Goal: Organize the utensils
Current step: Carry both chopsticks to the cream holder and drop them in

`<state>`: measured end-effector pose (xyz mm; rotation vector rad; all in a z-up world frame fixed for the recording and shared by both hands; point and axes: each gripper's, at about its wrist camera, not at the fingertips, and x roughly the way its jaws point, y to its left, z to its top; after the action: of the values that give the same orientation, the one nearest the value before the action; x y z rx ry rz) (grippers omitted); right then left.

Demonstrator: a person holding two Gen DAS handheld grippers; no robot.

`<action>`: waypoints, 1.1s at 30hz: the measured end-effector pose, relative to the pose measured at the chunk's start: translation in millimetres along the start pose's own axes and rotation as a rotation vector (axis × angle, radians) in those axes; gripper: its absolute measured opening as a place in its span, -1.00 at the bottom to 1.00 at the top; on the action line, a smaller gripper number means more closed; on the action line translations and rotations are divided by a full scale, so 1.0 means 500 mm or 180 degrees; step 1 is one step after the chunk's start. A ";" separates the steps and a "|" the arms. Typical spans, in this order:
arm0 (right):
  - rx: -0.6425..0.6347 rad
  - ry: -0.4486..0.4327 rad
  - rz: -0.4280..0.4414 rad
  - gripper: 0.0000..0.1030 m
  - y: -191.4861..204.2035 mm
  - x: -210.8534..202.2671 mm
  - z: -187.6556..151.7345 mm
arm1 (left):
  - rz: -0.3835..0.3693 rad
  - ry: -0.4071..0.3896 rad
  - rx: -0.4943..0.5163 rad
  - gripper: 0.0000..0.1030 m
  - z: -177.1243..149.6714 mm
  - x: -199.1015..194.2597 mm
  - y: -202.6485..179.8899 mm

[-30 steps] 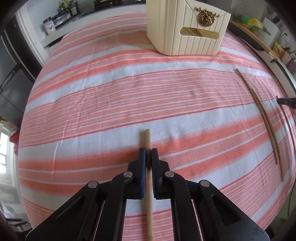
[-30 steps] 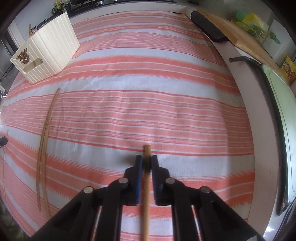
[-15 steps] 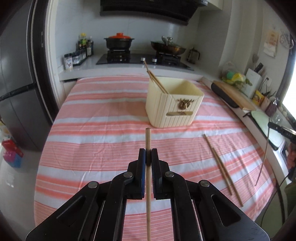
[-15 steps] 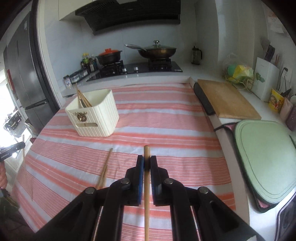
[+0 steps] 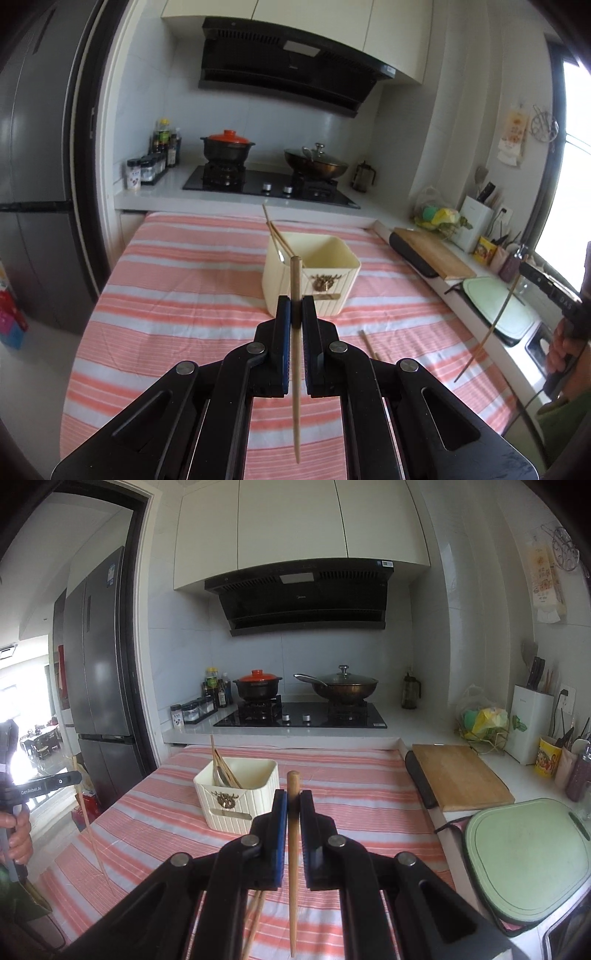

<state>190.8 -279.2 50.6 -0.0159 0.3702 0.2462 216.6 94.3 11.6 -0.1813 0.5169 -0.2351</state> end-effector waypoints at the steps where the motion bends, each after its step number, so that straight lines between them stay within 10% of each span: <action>1: -0.0002 -0.0010 0.0017 -0.86 0.005 0.000 0.004 | -0.0013 -0.0005 -0.0008 -0.93 0.002 0.000 -0.001; 22: -0.0172 0.0323 0.0330 -0.86 0.076 0.108 0.025 | -0.0014 -0.0037 -0.0067 -0.93 0.077 0.037 0.007; 33: -0.0104 0.0030 0.0482 -0.86 0.086 0.250 0.210 | 0.0009 -0.0886 0.0034 -0.93 0.313 0.065 -0.031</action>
<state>330.7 -201.7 104.5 -0.0211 0.3773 0.4018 320.9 88.1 133.7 -0.1992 0.2394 -0.2058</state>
